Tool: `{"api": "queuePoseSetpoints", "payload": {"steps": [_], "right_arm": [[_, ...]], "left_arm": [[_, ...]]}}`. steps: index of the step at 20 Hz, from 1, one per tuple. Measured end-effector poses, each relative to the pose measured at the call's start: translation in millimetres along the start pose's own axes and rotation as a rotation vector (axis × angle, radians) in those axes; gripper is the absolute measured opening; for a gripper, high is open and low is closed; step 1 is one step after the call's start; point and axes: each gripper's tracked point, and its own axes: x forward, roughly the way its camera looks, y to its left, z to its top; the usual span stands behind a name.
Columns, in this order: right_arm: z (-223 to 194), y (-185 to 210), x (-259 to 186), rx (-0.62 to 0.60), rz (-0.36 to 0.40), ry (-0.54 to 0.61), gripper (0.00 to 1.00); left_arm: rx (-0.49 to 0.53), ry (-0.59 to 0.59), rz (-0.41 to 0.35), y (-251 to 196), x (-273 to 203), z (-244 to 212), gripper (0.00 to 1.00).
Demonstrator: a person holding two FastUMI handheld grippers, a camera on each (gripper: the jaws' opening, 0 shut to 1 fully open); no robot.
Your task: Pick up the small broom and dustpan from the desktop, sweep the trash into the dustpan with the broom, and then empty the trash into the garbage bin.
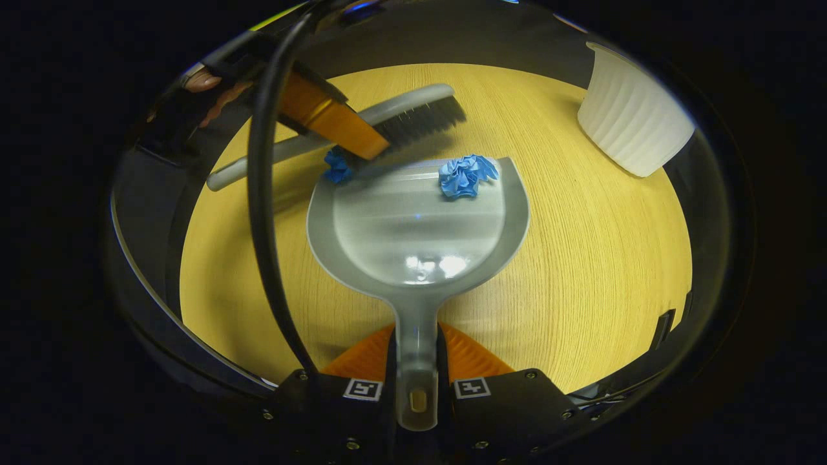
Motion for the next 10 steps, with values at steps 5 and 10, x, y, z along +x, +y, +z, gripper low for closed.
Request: {"api": "queuePoseSetpoints", "payload": {"steps": [5,10], "right_arm": [[-2.7,0.3,0.7,0.001,0.000,0.002,0.26],[-4.6,0.5,1.2,-0.001,-0.001,0.001,0.26]], "left_arm": [[-0.068,-0.069,0.052,34.5,-21.0,12.7,0.48],[-0.116,-0.028,0.114,65.6,-14.6,-12.2,0.51]]}}
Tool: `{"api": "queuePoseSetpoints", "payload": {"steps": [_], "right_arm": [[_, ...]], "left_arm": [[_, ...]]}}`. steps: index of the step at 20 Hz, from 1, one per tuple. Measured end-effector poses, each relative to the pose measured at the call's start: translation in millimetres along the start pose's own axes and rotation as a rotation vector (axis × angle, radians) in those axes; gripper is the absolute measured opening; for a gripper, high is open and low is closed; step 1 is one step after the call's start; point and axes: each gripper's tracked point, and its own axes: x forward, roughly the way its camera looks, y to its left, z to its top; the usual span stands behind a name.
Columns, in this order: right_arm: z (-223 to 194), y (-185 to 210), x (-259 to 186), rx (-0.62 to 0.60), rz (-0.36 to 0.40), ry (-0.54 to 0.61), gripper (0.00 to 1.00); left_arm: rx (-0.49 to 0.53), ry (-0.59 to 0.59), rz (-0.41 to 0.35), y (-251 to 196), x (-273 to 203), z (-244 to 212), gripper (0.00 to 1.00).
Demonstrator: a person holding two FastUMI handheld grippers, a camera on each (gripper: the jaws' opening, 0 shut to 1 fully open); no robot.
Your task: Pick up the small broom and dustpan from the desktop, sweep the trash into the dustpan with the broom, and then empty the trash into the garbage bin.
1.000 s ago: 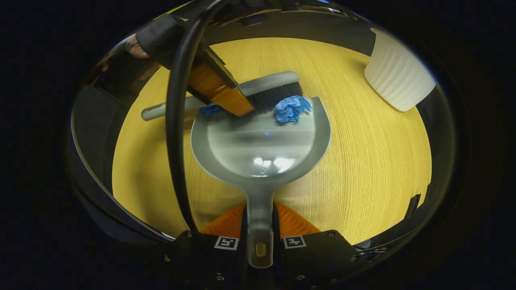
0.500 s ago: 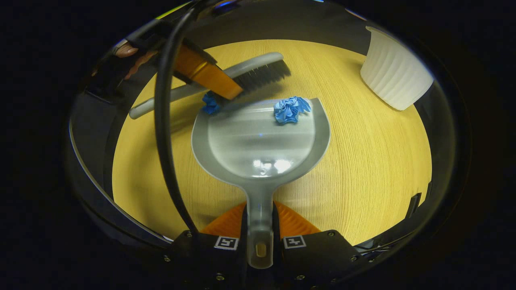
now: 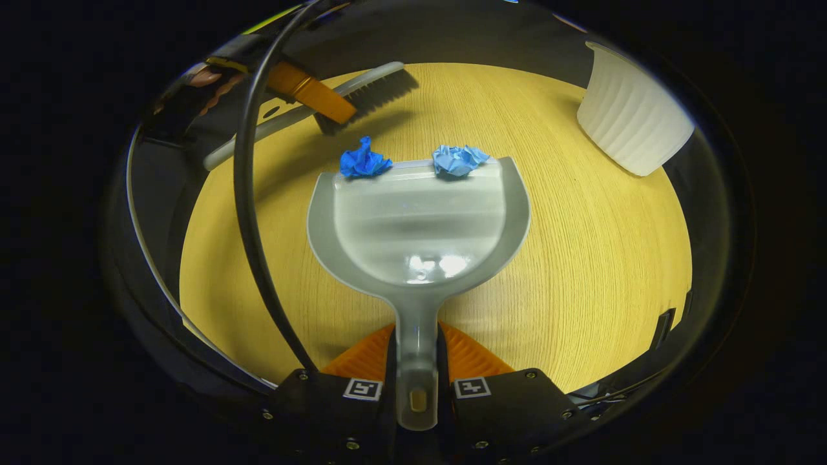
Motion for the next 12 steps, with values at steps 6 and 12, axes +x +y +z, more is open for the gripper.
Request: {"api": "queuePoseSetpoints", "payload": {"steps": [6,12], "right_arm": [[2.8,0.4,-2.3,-0.001,0.002,0.002,0.26],[2.5,0.8,-2.1,-0.005,0.005,0.003,0.26]], "left_arm": [[-0.066,0.034,-0.031,-8.4,19.2,-23.4,0.47],[0.058,0.096,-0.064,-36.5,31.9,-35.5,0.49]]}}
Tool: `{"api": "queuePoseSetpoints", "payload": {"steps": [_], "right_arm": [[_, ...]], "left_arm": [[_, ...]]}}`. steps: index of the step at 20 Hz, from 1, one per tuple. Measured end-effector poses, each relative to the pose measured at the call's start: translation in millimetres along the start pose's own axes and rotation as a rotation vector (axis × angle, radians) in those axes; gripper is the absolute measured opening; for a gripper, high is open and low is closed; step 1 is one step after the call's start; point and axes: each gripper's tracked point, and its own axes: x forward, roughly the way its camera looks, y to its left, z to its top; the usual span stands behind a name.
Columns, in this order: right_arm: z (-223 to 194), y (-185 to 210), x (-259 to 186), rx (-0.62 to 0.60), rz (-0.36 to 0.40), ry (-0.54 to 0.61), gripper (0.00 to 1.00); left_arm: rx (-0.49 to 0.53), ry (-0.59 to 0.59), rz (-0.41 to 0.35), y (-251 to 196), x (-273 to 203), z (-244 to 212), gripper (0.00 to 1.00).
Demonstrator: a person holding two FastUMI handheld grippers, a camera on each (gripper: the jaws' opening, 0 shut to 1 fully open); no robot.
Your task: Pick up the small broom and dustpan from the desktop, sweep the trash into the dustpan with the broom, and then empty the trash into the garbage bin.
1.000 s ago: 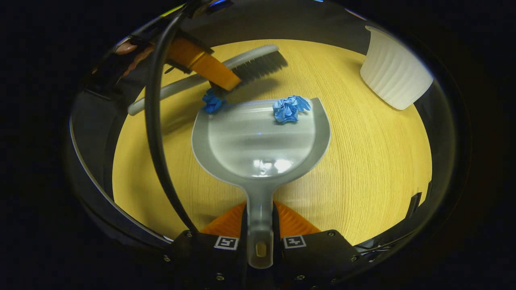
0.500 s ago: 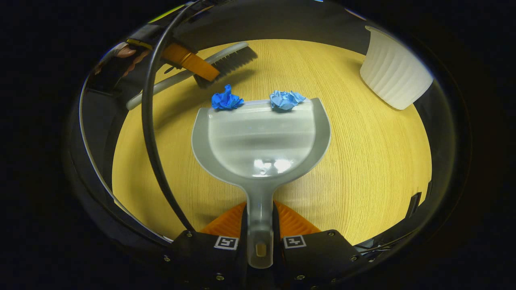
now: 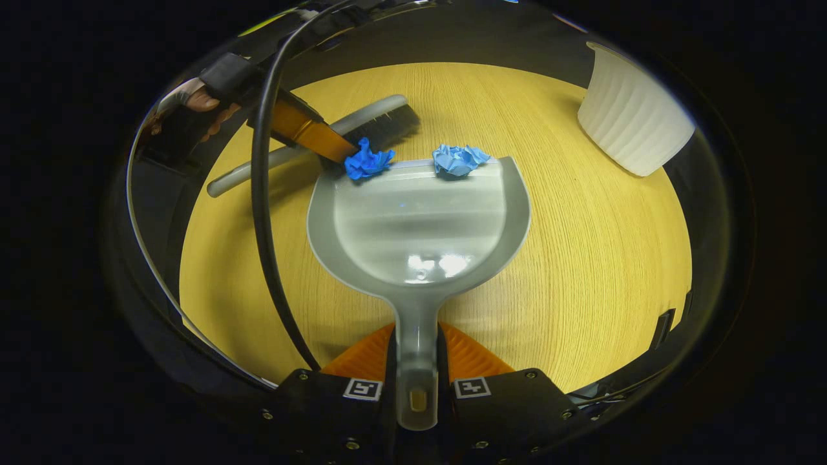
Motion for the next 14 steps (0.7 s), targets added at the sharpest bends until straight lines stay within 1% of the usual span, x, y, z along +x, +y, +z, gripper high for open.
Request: {"api": "queuePoseSetpoints", "payload": {"steps": [1,3,5,7,8,10,12,13,14], "right_arm": [[0.2,0.2,-0.3,-0.002,0.000,0.000,0.26],[-0.1,0.1,0.1,-0.006,0.000,0.000,0.26],[-0.2,0.2,-0.1,-0.011,0.001,-0.003,0.26],[-0.2,0.1,-0.1,-0.013,0.002,-0.010,0.26],[0.0,0.0,-0.6,-0.011,0.002,-0.013,0.26],[0.4,-0.3,-0.5,-0.010,0.002,-0.019,0.26],[1.6,1.1,-0.7,-0.012,0.003,-0.024,0.26],[1.3,0.3,-1.7,-0.013,0.004,-0.025,0.30],[2.1,-0.2,-2.3,-0.014,0.004,-0.028,0.26]], "left_arm": [[0.019,-0.003,-0.018,-9.3,0.0,2.3,0.47],[0.067,-0.004,-0.055,-25.1,-1.4,5.0,0.49],[0.111,-0.007,-0.094,-41.4,-4.9,5.4,0.48],[0.124,-0.015,-0.108,-48.4,-9.1,8.1,0.48],[0.125,-0.023,-0.106,-48.7,-12.3,10.0,0.47],[0.126,-0.040,-0.074,-39.5,-13.7,14.6,0.50],[0.126,-0.056,-0.032,-29.8,-16.5,18.9,0.47],[0.121,-0.060,-0.014,-24.6,-17.7,19.1,0.49],[0.108,-0.063,-0.001,-21.0,-18.9,18.5,0.49]]}}
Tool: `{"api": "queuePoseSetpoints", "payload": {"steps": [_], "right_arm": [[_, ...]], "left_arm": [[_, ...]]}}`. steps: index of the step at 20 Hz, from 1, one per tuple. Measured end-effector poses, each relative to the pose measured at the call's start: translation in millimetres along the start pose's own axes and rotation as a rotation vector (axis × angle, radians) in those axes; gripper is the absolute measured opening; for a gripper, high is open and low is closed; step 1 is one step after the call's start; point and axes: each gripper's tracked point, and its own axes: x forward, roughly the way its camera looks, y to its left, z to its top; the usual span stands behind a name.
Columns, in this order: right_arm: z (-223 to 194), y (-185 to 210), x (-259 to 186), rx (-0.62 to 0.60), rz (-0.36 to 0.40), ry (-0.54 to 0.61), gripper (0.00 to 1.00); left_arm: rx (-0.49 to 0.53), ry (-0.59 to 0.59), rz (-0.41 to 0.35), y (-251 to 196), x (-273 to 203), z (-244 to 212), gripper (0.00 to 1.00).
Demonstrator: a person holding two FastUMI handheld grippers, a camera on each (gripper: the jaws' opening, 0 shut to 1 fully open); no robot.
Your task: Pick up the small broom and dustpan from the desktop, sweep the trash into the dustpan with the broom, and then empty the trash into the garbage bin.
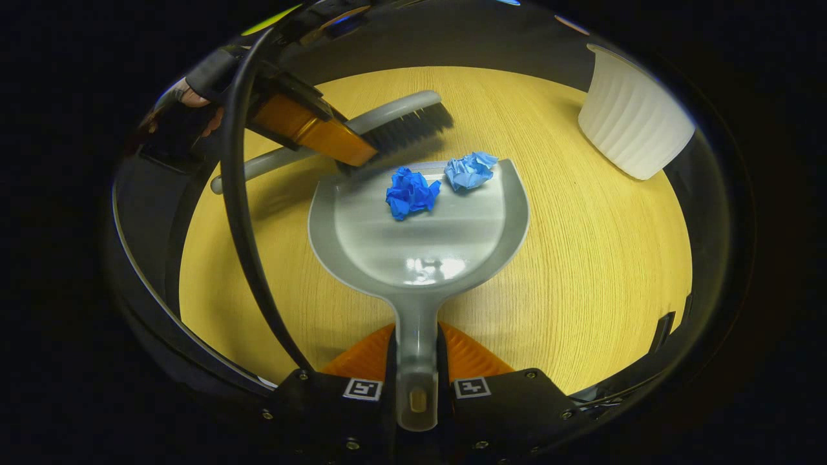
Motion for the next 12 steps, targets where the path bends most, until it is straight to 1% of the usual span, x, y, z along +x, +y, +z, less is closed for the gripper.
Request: {"api": "queuePoseSetpoints", "payload": {"steps": [2,3,6,8,11,12], "right_arm": [[-0.6,1.1,1.1,0.008,-0.001,-0.002,0.26],[0.4,1.4,1.4,0.008,0.001,-0.006,0.26],[2.5,1.3,0.0,0.012,0.000,-0.026,0.26],[2.6,1.5,0.4,0.011,0.000,-0.040,0.26],[5.9,2.7,2.8,0.027,-0.002,-0.083,0.26],[6.1,3.7,5.9,0.036,-0.005,-0.098,0.20]], "left_arm": [[-0.042,-0.004,0.028,2.6,-0.4,-1.7,0.49],[-0.068,-0.003,0.043,3.6,-1.7,-4.7,0.51],[-0.152,-0.001,0.091,13.8,-11.5,-17.4,0.49],[-0.216,-0.002,0.114,19.2,-19.5,-30.3,0.51],[-0.316,-0.002,0.145,24.1,-31.7,-60.9,0.51],[-0.353,-0.002,0.154,25.3,-37.0,-72.6,0.51]]}}
